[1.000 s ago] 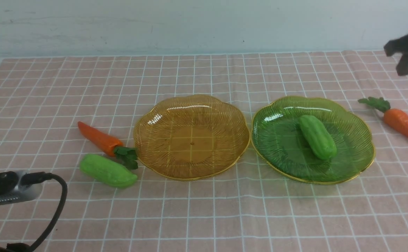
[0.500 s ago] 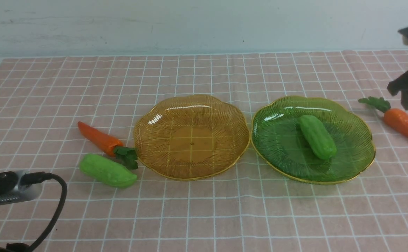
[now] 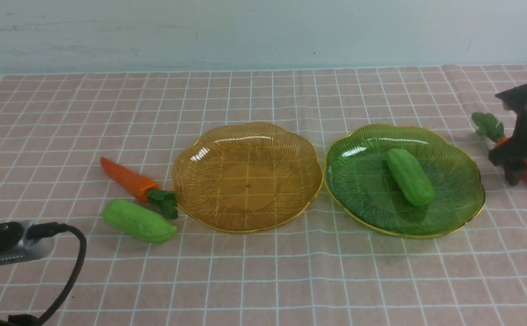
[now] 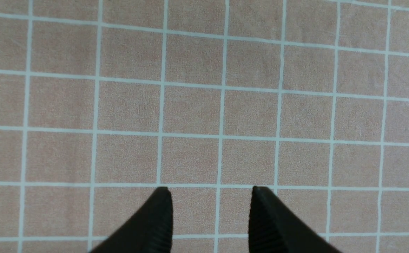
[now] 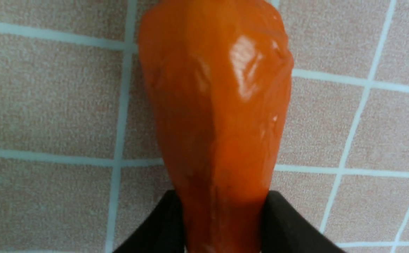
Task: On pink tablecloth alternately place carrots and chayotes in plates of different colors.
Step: 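Pick up the vegetable and place it in the green plate with the right gripper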
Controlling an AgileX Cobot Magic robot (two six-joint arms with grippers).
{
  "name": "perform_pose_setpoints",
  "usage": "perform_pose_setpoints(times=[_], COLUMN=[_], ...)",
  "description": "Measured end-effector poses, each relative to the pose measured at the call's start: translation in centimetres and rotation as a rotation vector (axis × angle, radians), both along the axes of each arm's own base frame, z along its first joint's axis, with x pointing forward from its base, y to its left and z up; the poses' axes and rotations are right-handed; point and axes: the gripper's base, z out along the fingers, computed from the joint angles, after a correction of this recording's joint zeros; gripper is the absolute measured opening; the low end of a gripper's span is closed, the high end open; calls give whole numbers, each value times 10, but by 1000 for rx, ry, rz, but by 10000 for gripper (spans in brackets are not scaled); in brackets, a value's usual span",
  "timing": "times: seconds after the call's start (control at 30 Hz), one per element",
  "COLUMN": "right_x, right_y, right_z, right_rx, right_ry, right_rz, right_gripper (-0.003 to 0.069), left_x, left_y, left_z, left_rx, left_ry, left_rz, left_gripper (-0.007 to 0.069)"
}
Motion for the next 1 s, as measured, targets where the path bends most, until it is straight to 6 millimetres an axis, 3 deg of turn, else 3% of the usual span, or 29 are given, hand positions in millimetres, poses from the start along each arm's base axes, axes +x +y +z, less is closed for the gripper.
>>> perform_pose_setpoints(times=[0.13,0.3,0.4,0.47,0.5,0.53,0.63,0.83,1.0], right_x=[0,-8,-15,-17,-18,-18,-22,-39,-43], right_y=[2,20,50,77,99,121,163,263,294], right_z=[29,92,128,139,142,142,134,95,84], right_rx=[23,221,471,612,708,763,808,748,696], right_ry=[-74,-239,-319,-328,-316,-295,-240,-140,-204], right_rz=[-23,-99,-142,-127,-104,-69,4,210,289], right_gripper=[258,258,258,258,258,258,258,261,360], left_x=[0,0,0,1,1,1,3,9,17], left_y=[0,1,1,1,1,1,2,1,1], left_z=[0,0,0,0,0,0,1,4,9], left_rx=[0,6,9,9,9,9,7,-12,-43], left_ry=[0,-2,-2,-3,-8,-12,-25,-96,-184], left_rz=[0,2,10,16,19,20,25,51,108], left_gripper=[283,283,283,283,283,283,283,283,283])
